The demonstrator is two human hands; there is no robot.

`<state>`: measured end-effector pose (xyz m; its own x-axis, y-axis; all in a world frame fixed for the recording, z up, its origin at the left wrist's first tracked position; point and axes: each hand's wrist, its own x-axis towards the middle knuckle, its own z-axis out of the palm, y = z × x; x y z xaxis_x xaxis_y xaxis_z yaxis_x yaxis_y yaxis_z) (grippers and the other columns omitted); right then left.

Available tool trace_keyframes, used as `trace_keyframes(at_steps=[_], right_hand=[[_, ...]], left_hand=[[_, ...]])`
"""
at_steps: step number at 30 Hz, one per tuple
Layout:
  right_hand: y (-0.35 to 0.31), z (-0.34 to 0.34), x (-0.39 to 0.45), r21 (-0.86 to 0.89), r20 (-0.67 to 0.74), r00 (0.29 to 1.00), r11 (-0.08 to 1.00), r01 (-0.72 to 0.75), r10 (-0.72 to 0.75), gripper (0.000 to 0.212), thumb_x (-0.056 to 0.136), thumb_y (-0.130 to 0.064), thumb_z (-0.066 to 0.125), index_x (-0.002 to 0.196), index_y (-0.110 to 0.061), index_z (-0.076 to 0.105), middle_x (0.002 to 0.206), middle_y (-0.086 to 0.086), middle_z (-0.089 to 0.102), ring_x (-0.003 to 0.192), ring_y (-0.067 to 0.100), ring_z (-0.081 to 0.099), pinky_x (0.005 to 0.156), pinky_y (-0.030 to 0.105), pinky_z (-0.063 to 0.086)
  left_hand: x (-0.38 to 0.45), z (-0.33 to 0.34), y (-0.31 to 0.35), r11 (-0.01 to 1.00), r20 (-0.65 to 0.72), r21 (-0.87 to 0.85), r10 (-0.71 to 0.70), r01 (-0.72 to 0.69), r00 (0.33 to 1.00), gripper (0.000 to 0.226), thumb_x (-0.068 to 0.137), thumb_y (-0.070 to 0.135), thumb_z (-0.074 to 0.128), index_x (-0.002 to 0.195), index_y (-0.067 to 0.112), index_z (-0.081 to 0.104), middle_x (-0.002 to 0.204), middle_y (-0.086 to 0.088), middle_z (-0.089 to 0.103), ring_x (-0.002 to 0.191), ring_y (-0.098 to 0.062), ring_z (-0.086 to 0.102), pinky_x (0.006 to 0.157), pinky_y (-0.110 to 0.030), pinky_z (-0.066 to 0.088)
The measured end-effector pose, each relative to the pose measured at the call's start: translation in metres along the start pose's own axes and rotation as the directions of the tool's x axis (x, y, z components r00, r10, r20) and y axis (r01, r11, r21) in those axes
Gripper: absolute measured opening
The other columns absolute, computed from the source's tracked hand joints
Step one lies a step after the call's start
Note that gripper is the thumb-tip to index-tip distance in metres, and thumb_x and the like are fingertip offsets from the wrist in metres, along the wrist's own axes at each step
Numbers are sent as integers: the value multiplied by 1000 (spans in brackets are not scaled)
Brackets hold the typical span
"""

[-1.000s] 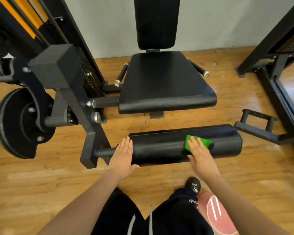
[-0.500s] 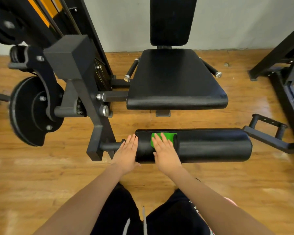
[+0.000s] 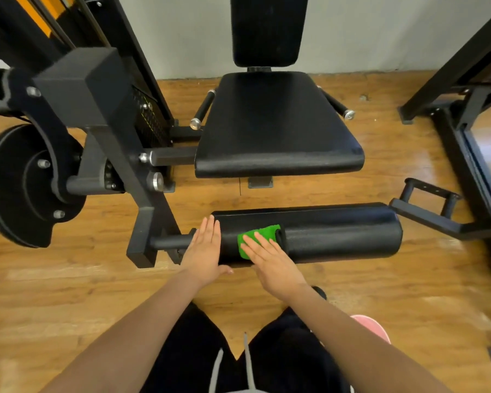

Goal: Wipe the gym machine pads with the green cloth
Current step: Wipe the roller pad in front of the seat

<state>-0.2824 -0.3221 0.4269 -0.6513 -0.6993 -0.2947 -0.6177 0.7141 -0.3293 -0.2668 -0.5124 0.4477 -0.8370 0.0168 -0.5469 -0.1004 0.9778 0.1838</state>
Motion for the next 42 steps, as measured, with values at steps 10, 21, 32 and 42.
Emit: trace_keyframes(at_steps=[10,21,32,42], right_hand=[[135,-28,-87,303,-179,731,744,-596,659,56,98,-20,42,148,-9,19,156,5,13,144,18,-1,118,36,3],[93,-50,1,114,-114,704,713,-692,701,60,99,-37,32,149,-9,14,157,8,8,144,29,-2,116,45,5],[90,-35,-44,165,-84,917,913,-373,389,64,97,-31,44,148,-23,7,152,-11,-2,139,7,-8,118,35,4],[194,-61,-53,238,-81,530,532,-812,844,55,101,-35,29,148,-7,22,156,9,16,144,28,4,117,43,8]], left_hand=[[22,-3,29,987,-17,156,33,-30,999,97,94,55,47,151,1,-11,160,-17,-12,148,-29,-12,120,-38,-3],[26,-4,26,981,28,189,33,-37,999,98,94,54,48,151,1,-12,160,-17,-13,148,-29,-13,120,-37,-4],[29,-4,26,971,52,235,44,-55,998,99,94,56,46,150,0,-12,160,-18,-14,148,-30,-12,121,-38,-2],[32,-6,27,972,64,230,30,-44,997,98,94,54,48,150,0,-12,160,-18,-14,148,-30,-12,120,-38,-3]])
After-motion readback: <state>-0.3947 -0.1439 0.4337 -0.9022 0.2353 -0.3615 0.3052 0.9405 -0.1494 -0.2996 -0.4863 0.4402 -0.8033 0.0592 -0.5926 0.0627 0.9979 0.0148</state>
